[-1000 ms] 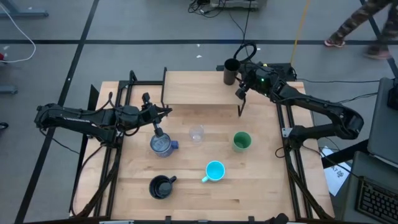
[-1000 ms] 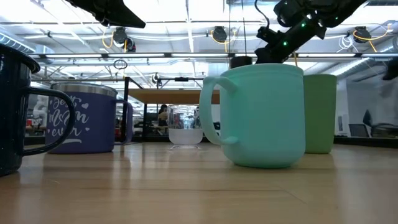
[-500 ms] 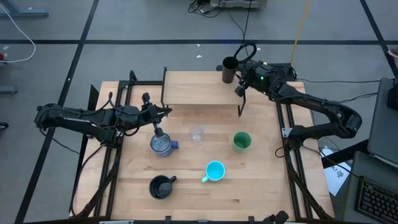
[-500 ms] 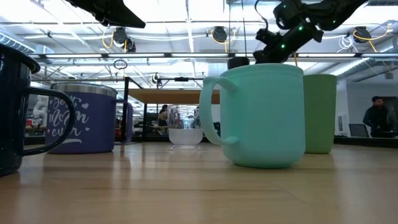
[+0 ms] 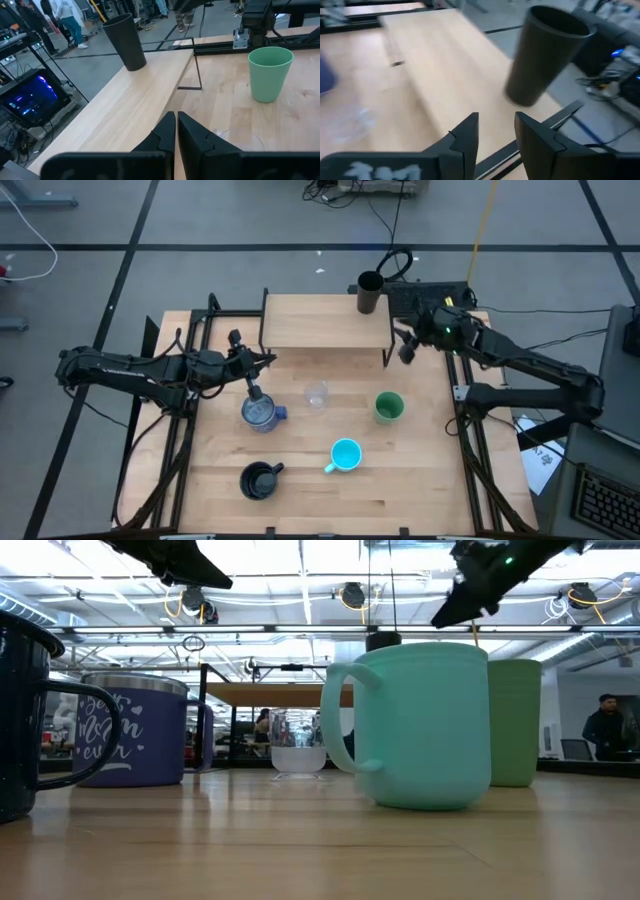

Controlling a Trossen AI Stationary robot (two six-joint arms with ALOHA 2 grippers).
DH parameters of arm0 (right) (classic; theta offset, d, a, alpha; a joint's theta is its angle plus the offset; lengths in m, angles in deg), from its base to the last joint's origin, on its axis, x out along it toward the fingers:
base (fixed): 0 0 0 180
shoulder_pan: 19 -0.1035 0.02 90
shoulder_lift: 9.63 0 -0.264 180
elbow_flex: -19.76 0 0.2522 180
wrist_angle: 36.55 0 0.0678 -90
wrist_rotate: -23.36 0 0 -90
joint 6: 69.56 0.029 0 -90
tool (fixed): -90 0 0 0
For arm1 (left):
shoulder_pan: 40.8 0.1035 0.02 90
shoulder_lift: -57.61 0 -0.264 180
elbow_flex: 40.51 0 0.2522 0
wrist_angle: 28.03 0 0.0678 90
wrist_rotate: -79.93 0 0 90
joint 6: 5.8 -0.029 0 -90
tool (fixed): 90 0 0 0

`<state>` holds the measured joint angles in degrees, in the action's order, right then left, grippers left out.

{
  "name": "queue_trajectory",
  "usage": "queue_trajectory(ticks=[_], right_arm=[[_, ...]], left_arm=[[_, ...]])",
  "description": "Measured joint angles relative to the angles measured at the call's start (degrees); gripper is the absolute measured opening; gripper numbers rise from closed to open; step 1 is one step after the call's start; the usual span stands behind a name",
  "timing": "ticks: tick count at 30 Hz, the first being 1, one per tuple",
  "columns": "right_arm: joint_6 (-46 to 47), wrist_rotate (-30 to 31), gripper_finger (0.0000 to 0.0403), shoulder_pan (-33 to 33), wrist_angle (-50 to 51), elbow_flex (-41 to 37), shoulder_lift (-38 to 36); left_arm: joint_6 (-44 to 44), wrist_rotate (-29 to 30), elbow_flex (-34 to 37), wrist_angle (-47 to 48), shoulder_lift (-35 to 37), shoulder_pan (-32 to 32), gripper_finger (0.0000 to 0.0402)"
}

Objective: Stack small to large cups/mugs on shelf
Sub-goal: Put the blue mug on the shelf

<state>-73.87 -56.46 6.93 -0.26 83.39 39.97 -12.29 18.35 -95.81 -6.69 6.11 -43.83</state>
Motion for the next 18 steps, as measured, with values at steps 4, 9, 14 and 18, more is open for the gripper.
queue_trajectory(ticks=[4,9,14,18], right_arm=[[3.0,0.0,0.0116,-5.8,6.1,0.0,-3.2],[5.8,0.0,0.0116,-13.1,10.7,0.0,-5.1],[6.5,0.0,0.0116,-19.7,8.3,-2.5,-5.9],[6.6,0.1,0.0116,-23.5,3.3,-6.7,-6.3]], left_arm=[[1.2,0.0,0.0,-0.1,0.0,0.0,0.0021],[3.3,0.0,0.0,0.6,0.0,-0.4,0.0021],[7.1,0.0,0.0,4.3,0.0,-1.5,0.0021],[12.0,0.0,0.0,7.9,0.0,-2.5,0.0021]])
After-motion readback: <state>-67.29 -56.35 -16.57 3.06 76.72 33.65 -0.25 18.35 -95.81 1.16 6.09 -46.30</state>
